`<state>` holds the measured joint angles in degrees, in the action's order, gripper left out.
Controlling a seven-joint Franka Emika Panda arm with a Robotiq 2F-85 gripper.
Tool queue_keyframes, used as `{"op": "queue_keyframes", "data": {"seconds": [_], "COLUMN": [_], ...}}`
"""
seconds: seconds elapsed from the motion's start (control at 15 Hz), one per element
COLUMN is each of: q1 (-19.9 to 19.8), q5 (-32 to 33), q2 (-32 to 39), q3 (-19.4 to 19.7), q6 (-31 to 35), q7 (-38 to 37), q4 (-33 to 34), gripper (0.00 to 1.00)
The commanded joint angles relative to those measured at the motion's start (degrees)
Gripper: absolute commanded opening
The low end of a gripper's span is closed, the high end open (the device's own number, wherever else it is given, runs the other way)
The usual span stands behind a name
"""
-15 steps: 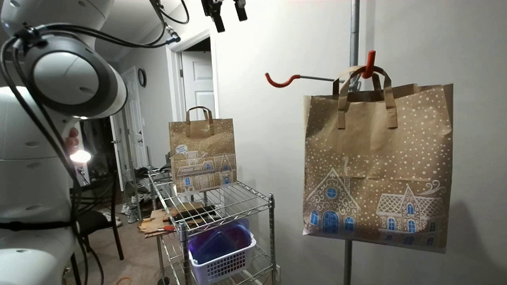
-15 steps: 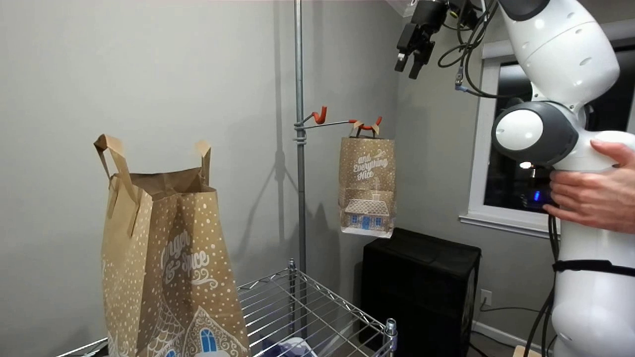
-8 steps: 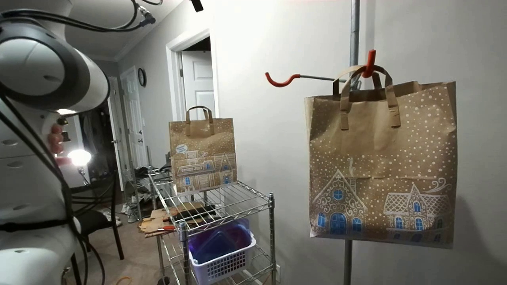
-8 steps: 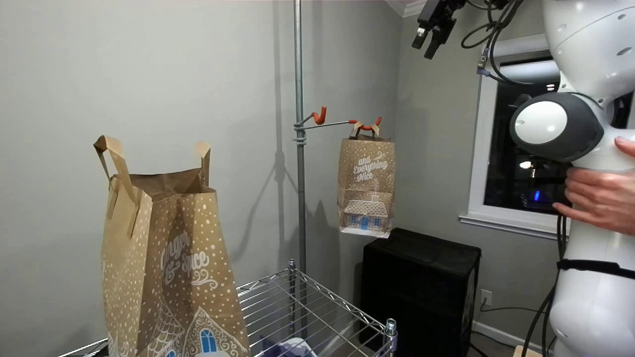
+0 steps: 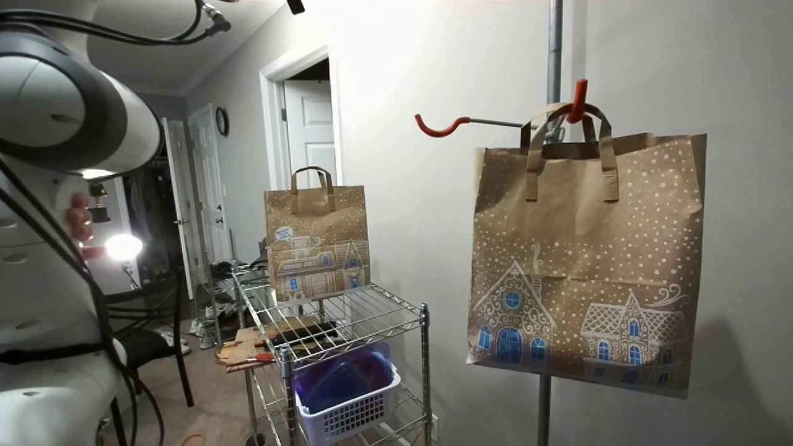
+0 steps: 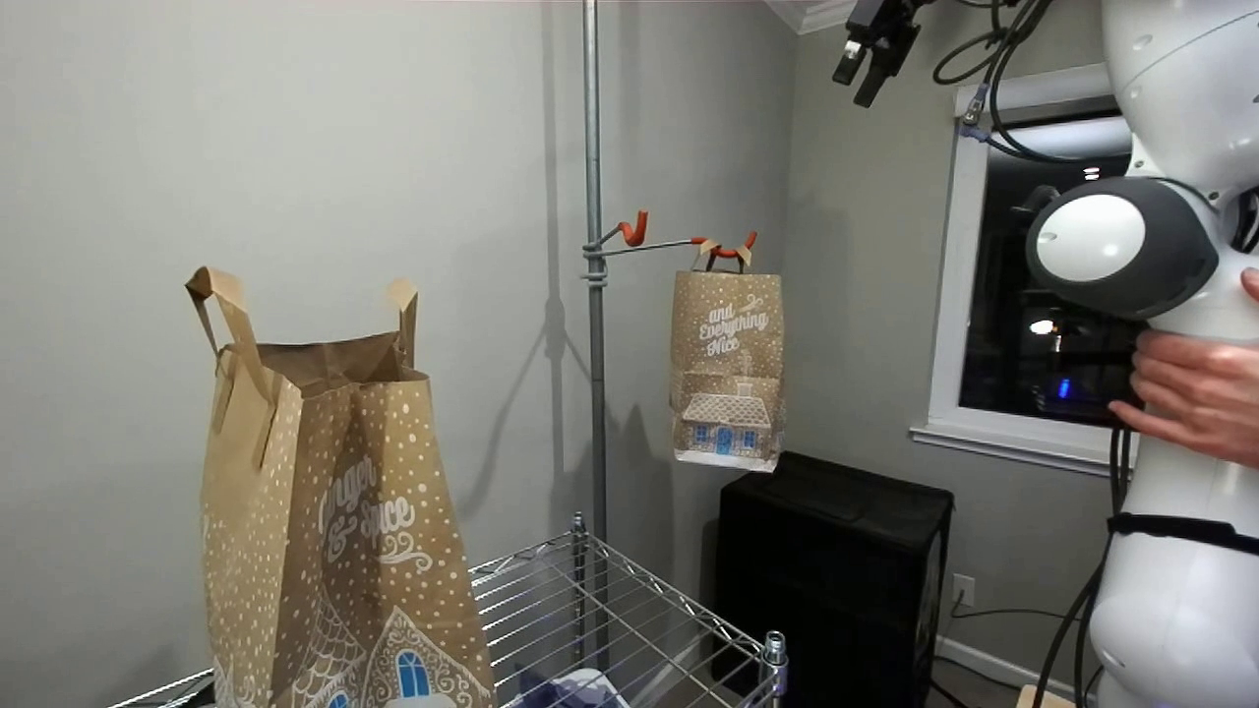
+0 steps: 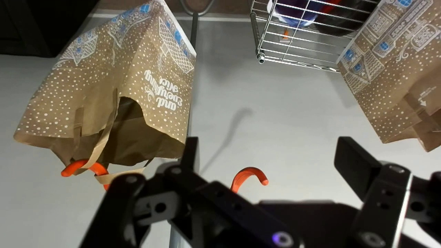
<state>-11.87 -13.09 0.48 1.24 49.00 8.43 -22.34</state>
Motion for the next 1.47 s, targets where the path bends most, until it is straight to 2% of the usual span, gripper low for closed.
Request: {"op": "queue_keyframes", "data": {"seconds": [0.0, 0.73, 0.8, 0.87, 0.93, 1.07, 1.13, 1.2, 1.27, 1.33, 1.4], "q1": [0.0, 0.04, 0.23, 2.22, 0.51, 0.7, 2.78, 3.16, 2.24, 3.81, 4.02], "q5": [0.0, 0.0, -0.46, 0.73, 4.36, 10.7, 13.6, 17.58, 20.84, 22.97, 24.68], "q2": [-0.02, -0.77, -1.23, 3.35, -0.22, -0.17, 4.71, 5.27, 1.79, 6.36, 6.65], "q3": [0.02, 0.15, 0.05, 2.56, 0.25, 0.23, 2.26, 2.06, 0.51, 2.25, 2.34], "q6": [-0.62, -1.3, -2.67, -7.45, -6.26, -11.34, -16.63, -18.79, -16.63, -20.72, -20.82], "q7": [0.18, 0.32, 2.31, 3.37, 5.57, 6.87, 7.53, 9.17, 10.77, 12.01, 13.1], "q4": [-0.23, -1.46, -1.33, 6.42, -0.7, -1.9, 5.46, 5.51, -2.1, 5.16, 4.58], "gripper": [1.0, 1.0, 1.0, 1.0, 1.0, 1.0, 1.0, 1.0, 1.0, 1.0, 1.0]}}
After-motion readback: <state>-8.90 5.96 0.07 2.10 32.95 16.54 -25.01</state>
